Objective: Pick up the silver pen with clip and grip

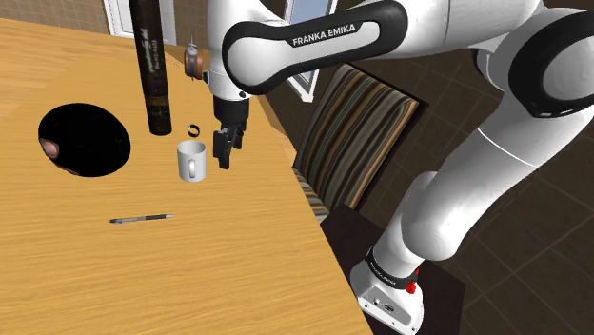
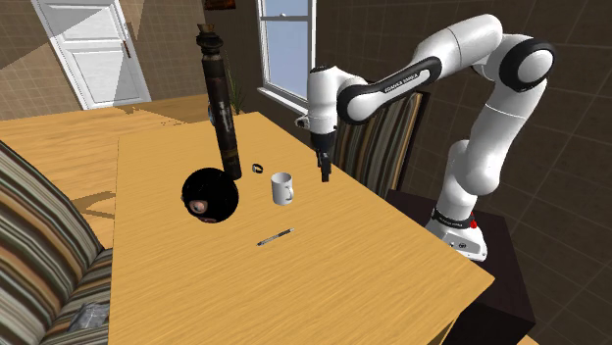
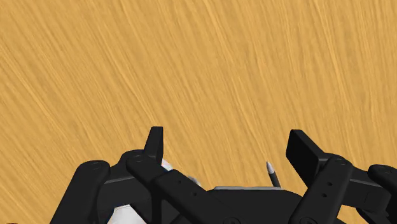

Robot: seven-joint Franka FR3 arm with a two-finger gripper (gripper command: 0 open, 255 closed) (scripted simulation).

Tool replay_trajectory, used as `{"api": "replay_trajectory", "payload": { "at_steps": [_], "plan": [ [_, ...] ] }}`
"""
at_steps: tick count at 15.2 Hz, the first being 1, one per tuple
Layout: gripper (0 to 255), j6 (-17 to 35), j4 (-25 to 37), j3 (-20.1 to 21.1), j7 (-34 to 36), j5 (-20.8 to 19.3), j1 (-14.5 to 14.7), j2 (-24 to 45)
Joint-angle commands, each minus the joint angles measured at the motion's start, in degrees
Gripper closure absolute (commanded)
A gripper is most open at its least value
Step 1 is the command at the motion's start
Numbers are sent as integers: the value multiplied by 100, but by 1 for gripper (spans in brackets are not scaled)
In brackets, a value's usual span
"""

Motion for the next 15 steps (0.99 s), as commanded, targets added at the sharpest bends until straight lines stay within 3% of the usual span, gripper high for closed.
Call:
{"api": "replay_trajectory", "payload": {
  "at_steps": [1,15],
  "plan": [
    [0,210,180,93,-70,-123,62,347],
    [0,1022,2059,577,-91,-1479,883,2952]
  ]
}}
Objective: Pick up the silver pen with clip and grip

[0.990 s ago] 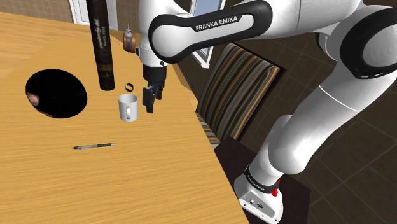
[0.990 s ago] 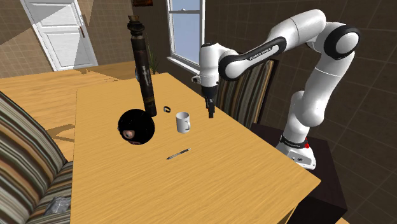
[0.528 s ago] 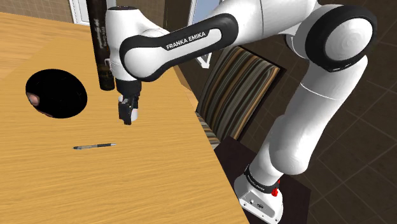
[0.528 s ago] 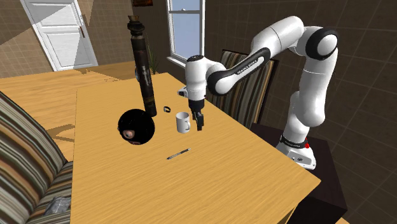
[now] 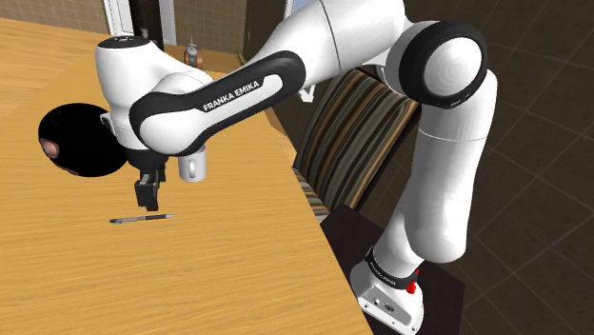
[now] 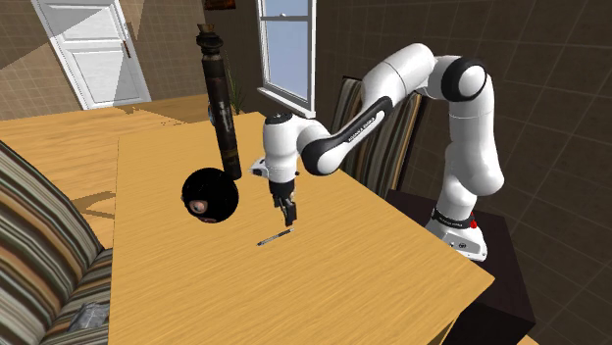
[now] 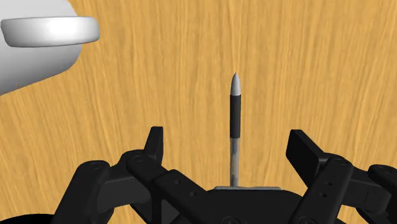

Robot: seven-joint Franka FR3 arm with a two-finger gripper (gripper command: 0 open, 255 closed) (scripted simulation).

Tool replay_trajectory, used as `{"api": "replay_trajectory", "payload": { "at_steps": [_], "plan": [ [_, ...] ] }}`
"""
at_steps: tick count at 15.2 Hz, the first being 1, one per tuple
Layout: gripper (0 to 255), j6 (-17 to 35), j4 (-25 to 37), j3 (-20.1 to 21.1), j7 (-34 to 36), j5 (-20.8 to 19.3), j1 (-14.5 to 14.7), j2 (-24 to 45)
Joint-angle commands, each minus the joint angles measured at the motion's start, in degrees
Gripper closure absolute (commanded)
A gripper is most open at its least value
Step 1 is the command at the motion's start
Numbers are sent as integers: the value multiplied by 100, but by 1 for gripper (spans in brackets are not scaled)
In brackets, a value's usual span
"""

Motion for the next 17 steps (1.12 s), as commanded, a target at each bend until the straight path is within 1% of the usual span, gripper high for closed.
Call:
{"api": "replay_trajectory", "payload": {
  "at_steps": [1,3,10,12,13,17],
  "plan": [
    [0,29,336,31,-11,-213,170,362],
    [0,49,558,36,-29,-347,290,604],
    [0,492,396,-53,103,-515,344,908],
    [0,492,396,-53,103,-514,344,908],
    [255,486,407,-53,105,-515,348,913],
    [255,482,410,-53,101,-513,345,912]
  ]
}}
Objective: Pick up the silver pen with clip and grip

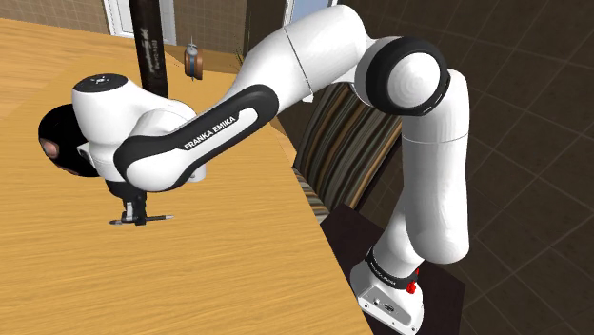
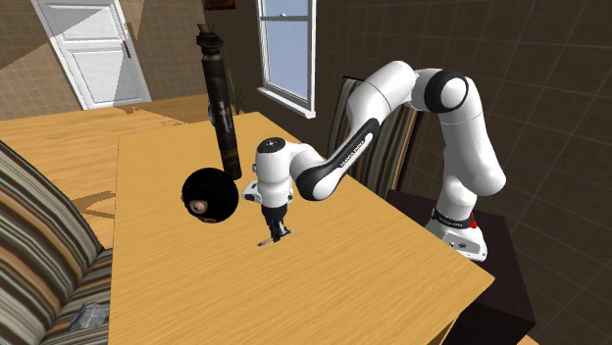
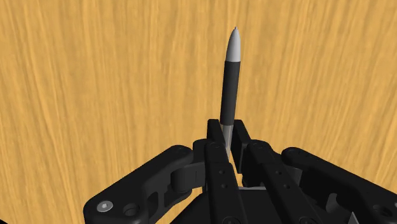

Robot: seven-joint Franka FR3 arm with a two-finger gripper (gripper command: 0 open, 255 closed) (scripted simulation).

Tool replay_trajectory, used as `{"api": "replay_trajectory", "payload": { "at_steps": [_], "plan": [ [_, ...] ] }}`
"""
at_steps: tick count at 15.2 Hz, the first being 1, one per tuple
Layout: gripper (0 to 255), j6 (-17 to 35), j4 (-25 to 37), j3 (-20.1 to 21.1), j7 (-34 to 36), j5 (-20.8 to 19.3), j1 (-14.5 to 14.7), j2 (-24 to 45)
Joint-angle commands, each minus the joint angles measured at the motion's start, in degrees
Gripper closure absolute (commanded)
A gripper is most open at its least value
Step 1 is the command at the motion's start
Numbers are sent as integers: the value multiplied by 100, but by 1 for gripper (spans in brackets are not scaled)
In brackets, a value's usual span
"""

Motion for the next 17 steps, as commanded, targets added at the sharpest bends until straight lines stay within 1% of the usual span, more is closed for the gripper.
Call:
{"api": "replay_trajectory", "payload": {
  "at_steps": [1,5,17],
  "plan": [
    [255,5,-10,-20,1,-9,-14,13],
    [255,3,-14,-18,0,-8,-15,7],
    [255,-712,279,111,-203,248,-91,-451]
  ]
}}
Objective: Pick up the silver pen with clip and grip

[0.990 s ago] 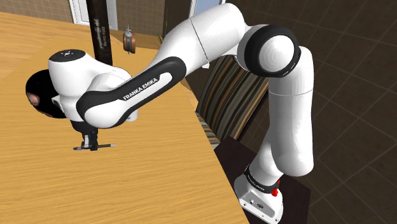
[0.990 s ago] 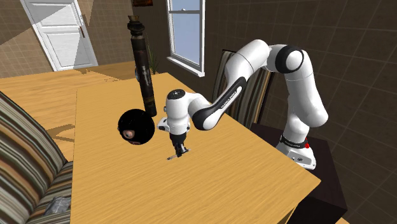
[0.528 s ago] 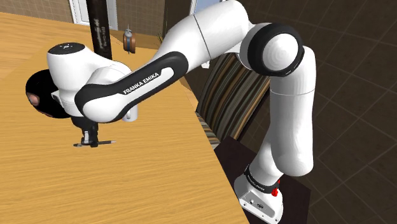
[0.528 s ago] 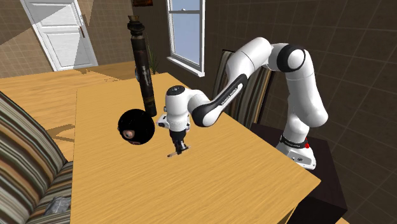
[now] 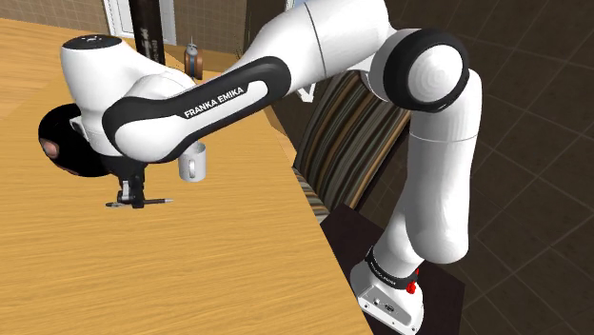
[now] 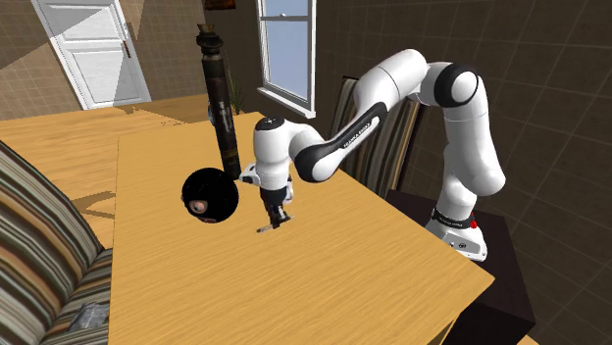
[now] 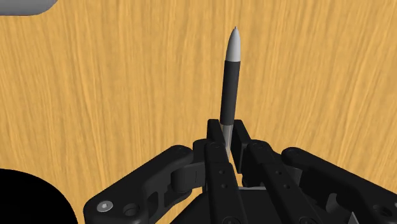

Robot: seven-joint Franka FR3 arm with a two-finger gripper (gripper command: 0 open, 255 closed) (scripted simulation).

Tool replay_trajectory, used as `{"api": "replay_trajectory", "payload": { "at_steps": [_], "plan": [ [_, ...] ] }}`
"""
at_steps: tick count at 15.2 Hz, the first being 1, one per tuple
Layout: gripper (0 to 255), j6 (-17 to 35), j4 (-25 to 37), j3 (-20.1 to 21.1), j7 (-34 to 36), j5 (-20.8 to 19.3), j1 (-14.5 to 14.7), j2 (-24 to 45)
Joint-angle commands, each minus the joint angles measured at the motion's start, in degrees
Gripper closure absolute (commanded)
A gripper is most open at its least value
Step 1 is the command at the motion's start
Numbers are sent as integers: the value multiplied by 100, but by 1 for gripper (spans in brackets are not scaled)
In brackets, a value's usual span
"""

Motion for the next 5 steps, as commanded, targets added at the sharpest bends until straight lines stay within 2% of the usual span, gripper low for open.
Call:
{"api": "replay_trajectory", "payload": {
  "at_steps": [1,5],
  "plan": [
    [255,-133,85,15,-29,34,-4,-50],
    [255,-269,161,32,-62,72,-12,-117]
  ]
}}
